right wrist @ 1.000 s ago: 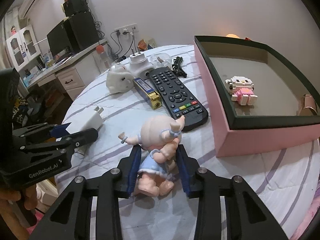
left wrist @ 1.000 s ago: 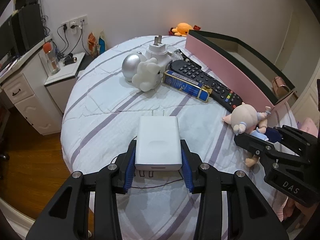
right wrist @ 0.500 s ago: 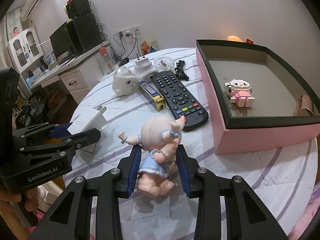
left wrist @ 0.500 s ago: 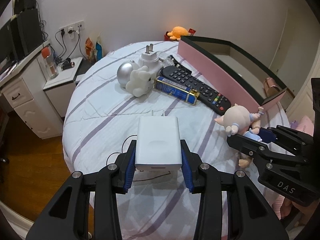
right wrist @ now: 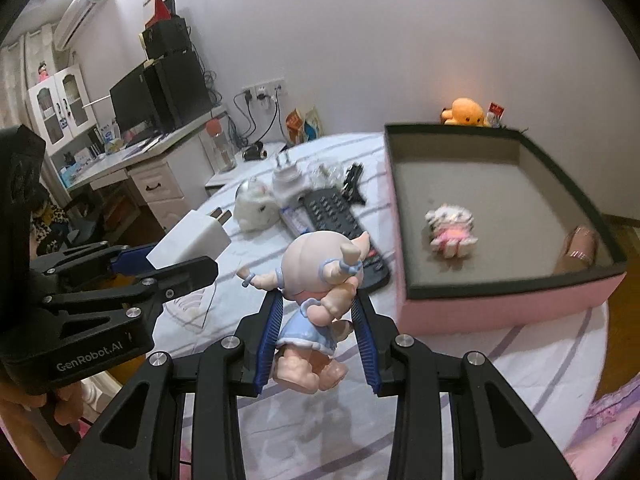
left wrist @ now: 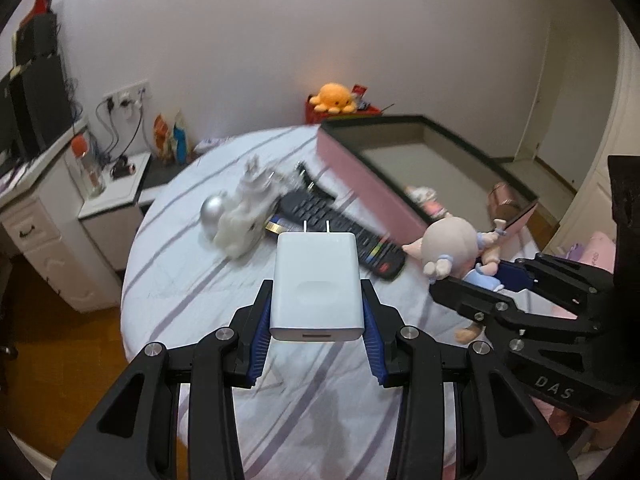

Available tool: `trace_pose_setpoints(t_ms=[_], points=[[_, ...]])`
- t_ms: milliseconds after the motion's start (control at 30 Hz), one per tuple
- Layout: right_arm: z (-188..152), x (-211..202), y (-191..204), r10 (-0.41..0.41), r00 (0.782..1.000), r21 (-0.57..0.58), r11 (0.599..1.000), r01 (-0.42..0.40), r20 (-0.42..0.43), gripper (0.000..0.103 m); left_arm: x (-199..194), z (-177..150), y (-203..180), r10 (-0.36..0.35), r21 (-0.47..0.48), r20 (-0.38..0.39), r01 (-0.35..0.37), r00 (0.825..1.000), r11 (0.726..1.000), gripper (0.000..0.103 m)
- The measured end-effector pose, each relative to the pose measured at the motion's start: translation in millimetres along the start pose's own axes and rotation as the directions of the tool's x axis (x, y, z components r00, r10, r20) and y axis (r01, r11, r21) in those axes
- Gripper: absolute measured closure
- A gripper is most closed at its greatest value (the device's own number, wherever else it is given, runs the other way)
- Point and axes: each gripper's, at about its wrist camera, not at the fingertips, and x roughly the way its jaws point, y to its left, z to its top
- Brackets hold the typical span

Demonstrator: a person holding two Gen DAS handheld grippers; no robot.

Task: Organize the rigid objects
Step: 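Carry the charger and doll over the pink box and release both inside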

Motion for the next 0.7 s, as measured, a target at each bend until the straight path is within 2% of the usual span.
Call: trace_pose_setpoints(t_ms=[200,467,600,700], points=[[20.0,-15.9,-22.0,-0.013,0.999,-0.006,1.0,0.013,0.051,0.066,1.1,36.1,-31.4,-0.049,0.049,0.046,0.047,0.998,0.998,0.063],[48.8,-14.7,-71.9,-0.076,0.995,0.0,0.997,0.077,0.07,0.066,36.8,87.4,-68.4,-0.086,0.092,0.055,0.081,0.995,0.992,0.064],[65.7,1.6,-100.3,-0.111,0.992,-0.004,0.994,0.111,0.054,0.066,68.2,110.4,-81.6,-0.129,0.101,0.031,0.125,0.991,0.987,0.064],[70.5,16.9,-115.0,-0.115,0.993,-0.005,0.993,0.115,0.017,0.066,93.2,114.9,-80.8,-0.094,0.089,-0.01,0.095,0.995,0.991,0.065]])
